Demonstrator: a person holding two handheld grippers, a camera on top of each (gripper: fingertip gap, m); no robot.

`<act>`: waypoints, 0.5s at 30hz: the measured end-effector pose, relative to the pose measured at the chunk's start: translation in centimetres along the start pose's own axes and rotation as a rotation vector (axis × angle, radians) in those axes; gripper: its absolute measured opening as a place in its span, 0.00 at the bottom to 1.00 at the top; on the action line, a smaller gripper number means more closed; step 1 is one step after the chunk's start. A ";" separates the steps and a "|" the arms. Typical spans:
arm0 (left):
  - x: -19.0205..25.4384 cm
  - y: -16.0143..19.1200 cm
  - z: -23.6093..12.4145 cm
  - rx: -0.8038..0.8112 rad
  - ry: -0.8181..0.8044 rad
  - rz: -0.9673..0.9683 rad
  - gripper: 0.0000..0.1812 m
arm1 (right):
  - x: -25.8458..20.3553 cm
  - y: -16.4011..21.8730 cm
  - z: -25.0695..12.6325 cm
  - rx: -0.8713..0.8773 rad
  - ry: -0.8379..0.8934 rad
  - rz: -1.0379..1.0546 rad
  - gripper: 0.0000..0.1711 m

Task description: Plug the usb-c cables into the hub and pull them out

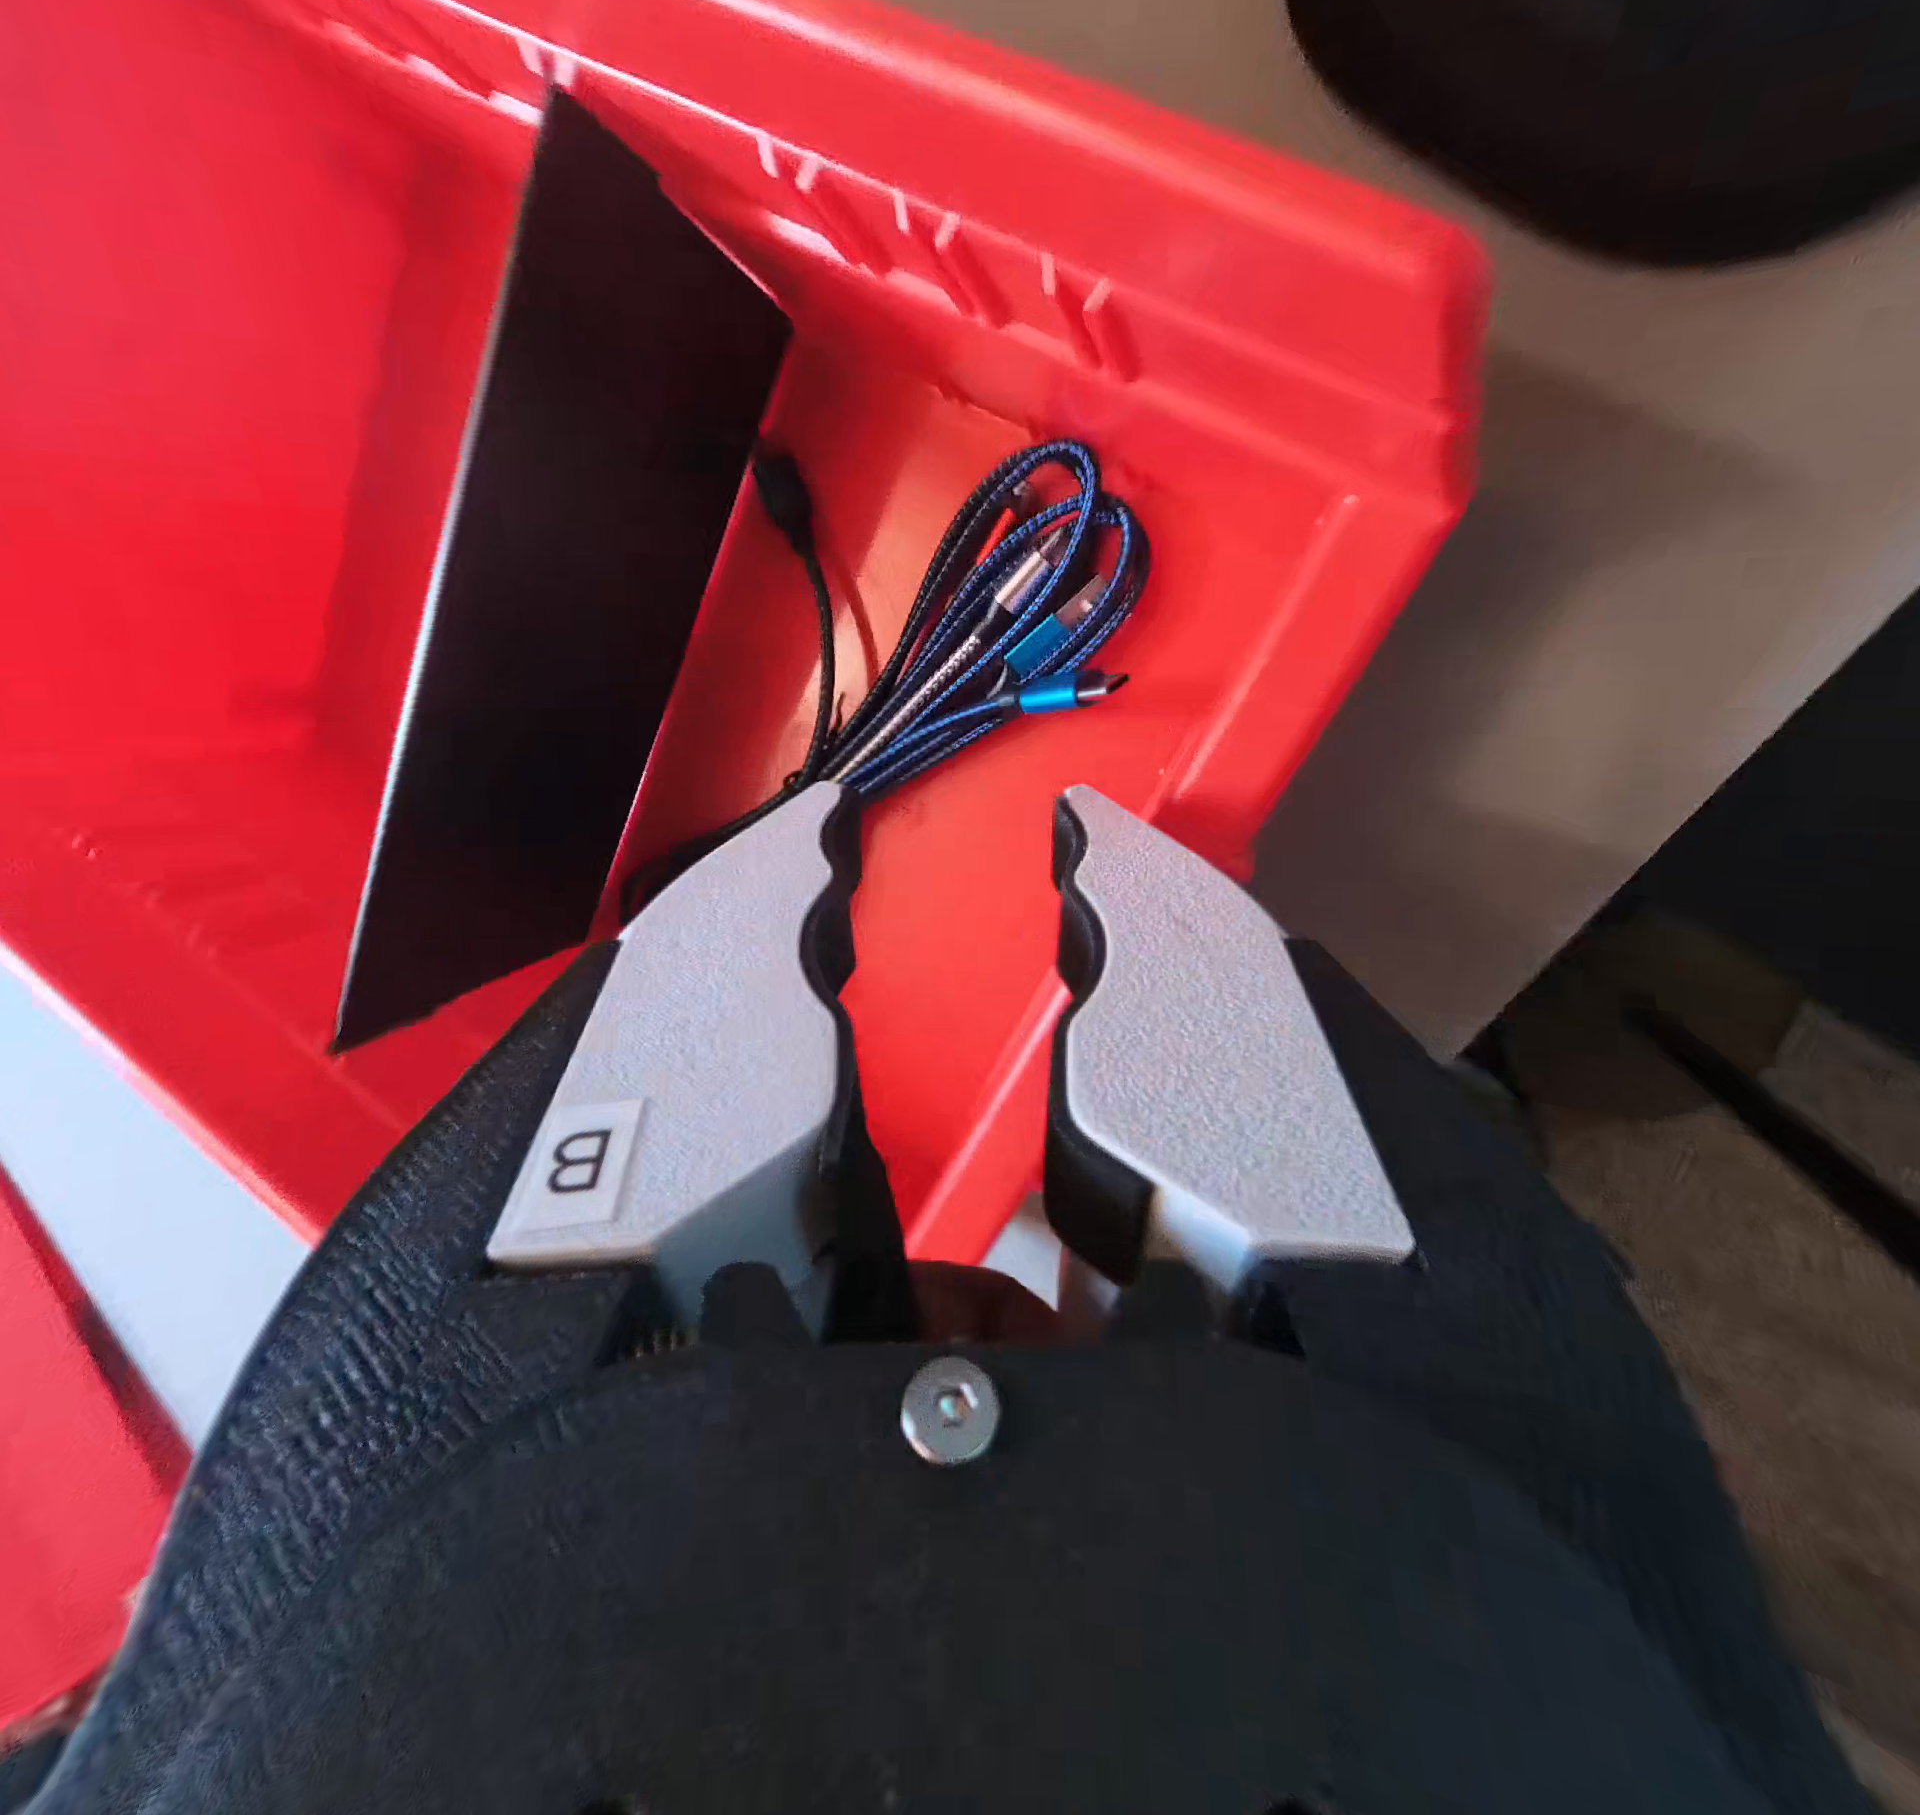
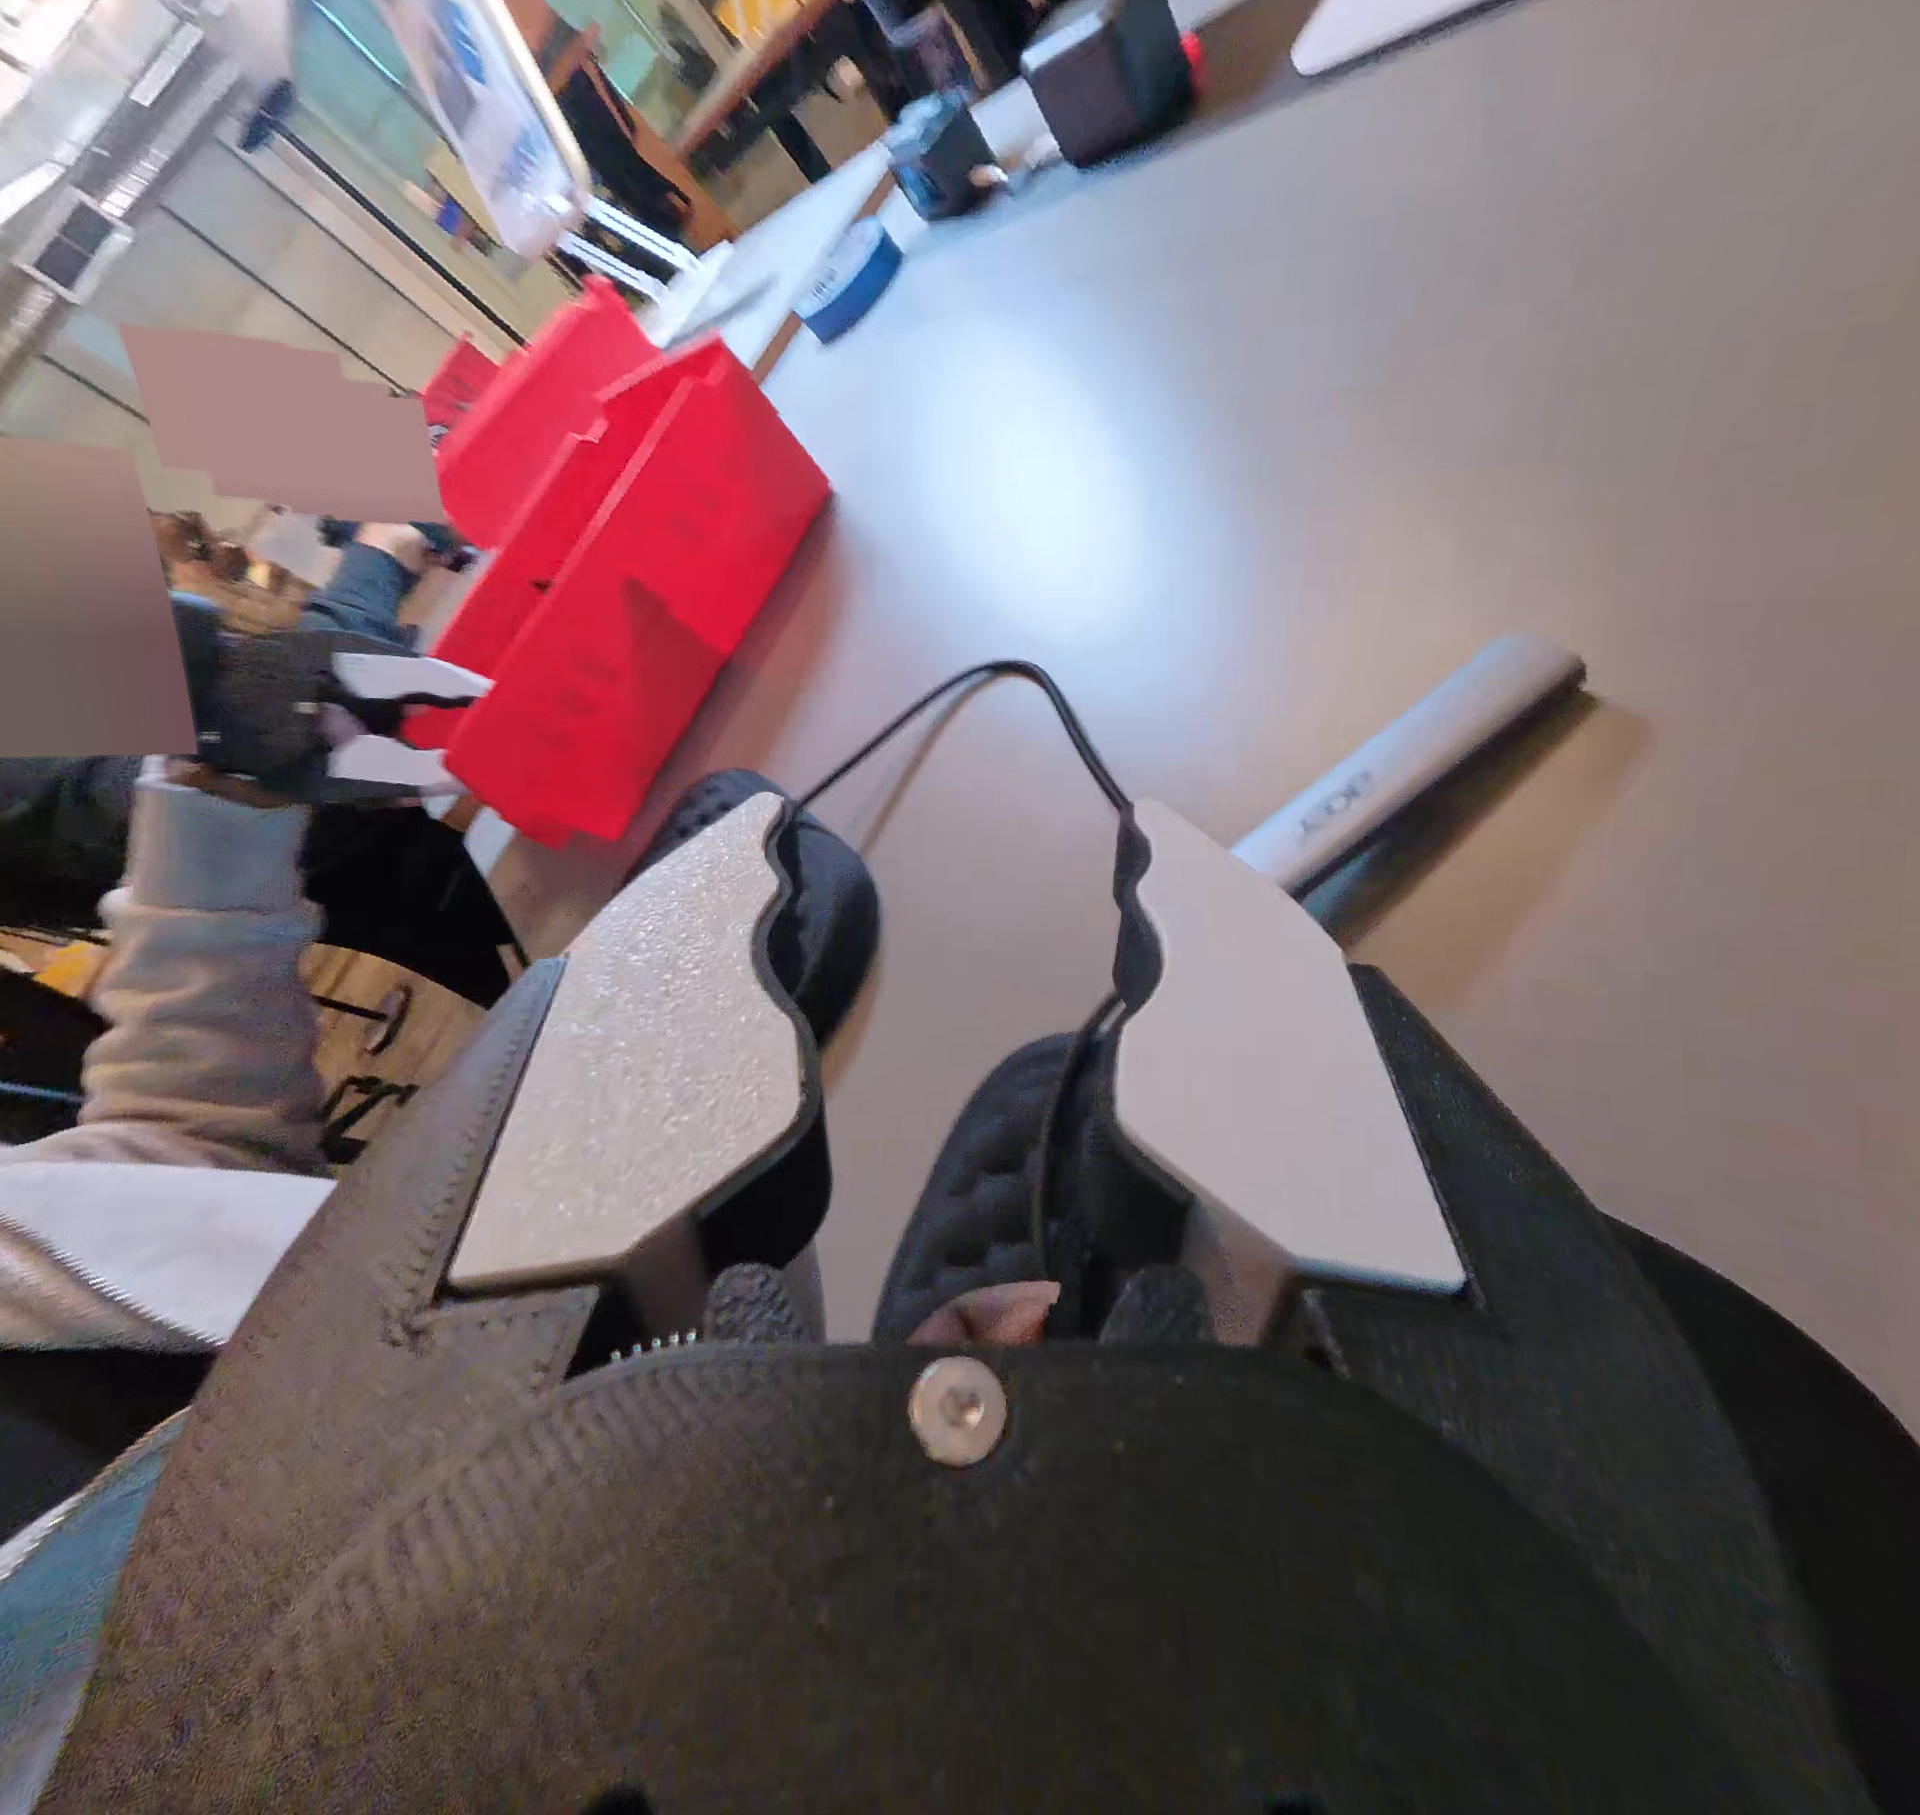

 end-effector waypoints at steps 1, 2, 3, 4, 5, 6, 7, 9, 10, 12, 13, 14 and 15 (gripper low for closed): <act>-0.3 0.0 0.7 -0.023 0.010 0.032 0.20 | -0.5 -0.5 -0.4 0.026 -0.021 -0.004 0.34; -0.7 0.1 1.3 -0.040 0.017 0.060 0.20 | -0.8 -0.9 -0.8 0.051 -0.038 -0.007 0.34; -1.1 0.2 1.8 -0.053 0.017 0.081 0.20 | -1.1 -1.3 -1.1 0.073 -0.048 -0.010 0.33; -1.6 0.3 2.3 -0.063 0.020 0.098 0.20 | -1.2 -1.6 -1.4 0.092 -0.050 -0.013 0.32; -2.0 0.4 2.7 -0.068 0.036 0.110 0.20 | -1.1 -1.8 -1.6 0.107 -0.045 -0.013 0.32; -2.2 0.5 3.1 -0.066 0.058 0.117 0.20 | -1.0 -1.9 -1.8 0.118 -0.036 -0.010 0.31; -2.4 0.5 3.4 -0.060 0.086 0.120 0.20 | -0.8 -2.0 -1.9 0.127 -0.030 -0.004 0.30; -2.7 0.7 4.0 -0.071 0.133 0.117 0.21 | -0.5 -2.1 -2.0 0.140 -0.032 0.019 0.29; -2.9 0.9 4.4 -0.090 0.144 0.113 0.21 | -0.5 -2.1 -2.0 0.145 -0.039 0.033 0.28; -3.2 1.6 5.4 -0.161 0.158 0.111 0.22 | -0.4 -2.1 -1.9 0.150 -0.054 0.053 0.28; -3.1 1.6 5.6 -0.170 0.175 0.117 0.21 | -0.4 -2.0 -1.8 0.148 -0.058 0.058 0.28; -3.0 1.4 5.7 -0.157 0.191 0.116 0.19 | -0.3 -1.9 -1.7 0.146 -0.058 0.060 0.28; -2.9 1.4 5.7 -0.154 0.205 0.128 0.18 | -0.3 -1.8 -1.7 0.144 -0.058 0.059 0.27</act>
Point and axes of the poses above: each gripper's, where its closed fingertips meet, z out along the fingers, y out of its underside, x = y × z across the jaws, the point moved 4 cm from there along -z, back along the fingers, and after that the axes turned 7 degrees about -z, right-handed, at the moved point
